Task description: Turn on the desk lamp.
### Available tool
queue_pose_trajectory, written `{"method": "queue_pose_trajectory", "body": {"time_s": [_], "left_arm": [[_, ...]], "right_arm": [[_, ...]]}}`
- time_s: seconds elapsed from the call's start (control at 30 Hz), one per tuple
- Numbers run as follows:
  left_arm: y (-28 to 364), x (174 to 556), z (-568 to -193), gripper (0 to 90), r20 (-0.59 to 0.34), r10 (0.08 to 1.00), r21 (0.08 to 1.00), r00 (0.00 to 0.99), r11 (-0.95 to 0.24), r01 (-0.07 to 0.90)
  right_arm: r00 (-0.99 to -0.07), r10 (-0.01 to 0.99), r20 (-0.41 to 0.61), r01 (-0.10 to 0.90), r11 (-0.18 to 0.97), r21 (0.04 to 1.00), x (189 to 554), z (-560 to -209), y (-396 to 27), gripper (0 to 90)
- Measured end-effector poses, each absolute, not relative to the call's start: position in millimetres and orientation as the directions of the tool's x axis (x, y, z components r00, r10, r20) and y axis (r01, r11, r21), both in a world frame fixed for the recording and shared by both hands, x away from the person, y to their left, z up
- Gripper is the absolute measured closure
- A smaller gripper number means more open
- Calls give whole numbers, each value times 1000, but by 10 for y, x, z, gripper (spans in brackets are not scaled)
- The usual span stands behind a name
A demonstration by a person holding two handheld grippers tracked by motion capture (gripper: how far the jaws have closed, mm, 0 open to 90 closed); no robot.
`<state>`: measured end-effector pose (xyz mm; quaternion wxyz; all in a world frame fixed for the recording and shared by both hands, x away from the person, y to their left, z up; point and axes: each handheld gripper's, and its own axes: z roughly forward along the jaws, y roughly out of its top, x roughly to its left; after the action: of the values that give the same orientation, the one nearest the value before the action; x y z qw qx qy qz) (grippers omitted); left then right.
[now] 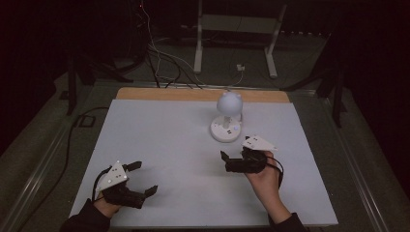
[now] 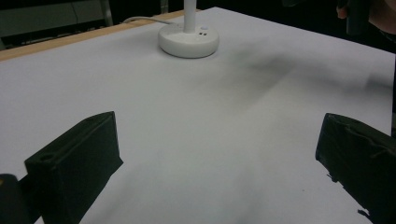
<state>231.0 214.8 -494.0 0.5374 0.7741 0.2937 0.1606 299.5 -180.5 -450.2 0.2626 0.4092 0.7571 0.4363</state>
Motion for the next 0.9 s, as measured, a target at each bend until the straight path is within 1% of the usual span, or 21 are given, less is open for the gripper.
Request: {"method": "queue_pose_trajectory", "body": {"time_s": [0.27,0.4,0.6,0.9], "left_arm": [[2149,2311,-4941,4,-70,626,926,776,-248,283],[2148,2308,-4938,4,-70,626,927,776,-247,283],[2150,2307,-4938,4,-71,626,927,777,-246,283],[2149,2307,-4938,4,-68,627,926,776,-249,283]], "right_arm": [[-524,850,-47,383,285,879,3051,-4513,-1674,0],[-532,846,-33,380,273,884,3080,-4518,-1588,0],[-518,853,-61,369,287,884,3117,-4560,-1492,0],[-483,875,-15,404,238,883,3185,-4666,-1441,0]]}}
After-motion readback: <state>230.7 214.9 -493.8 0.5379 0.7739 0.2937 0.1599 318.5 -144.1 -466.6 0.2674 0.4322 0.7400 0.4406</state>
